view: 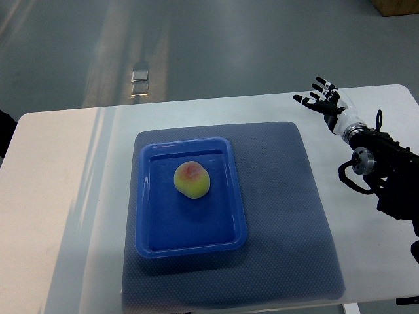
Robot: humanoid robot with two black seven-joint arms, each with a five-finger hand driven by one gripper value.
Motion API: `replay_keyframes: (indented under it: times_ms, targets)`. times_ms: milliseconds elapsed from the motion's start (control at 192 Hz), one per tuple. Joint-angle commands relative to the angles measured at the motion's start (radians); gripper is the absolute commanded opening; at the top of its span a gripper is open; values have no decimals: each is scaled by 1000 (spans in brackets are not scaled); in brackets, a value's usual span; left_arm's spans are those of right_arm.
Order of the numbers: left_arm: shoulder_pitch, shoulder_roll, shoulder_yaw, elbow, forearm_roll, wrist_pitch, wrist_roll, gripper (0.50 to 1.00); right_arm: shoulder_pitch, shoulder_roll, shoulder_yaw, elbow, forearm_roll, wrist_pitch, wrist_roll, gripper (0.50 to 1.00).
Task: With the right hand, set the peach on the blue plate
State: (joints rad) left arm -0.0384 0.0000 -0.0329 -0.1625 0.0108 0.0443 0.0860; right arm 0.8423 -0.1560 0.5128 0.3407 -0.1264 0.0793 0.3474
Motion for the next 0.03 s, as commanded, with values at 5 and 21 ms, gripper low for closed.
replay_keyframes:
  times_ms: [5,21]
  targets:
    - [0,0,-1,0,0,0,0,1000,8,1,-5,3,-12,-3,5,934]
    - [0,0,-2,0,0,0,0,1000,8,1,-3,3,-12,-3,5,934]
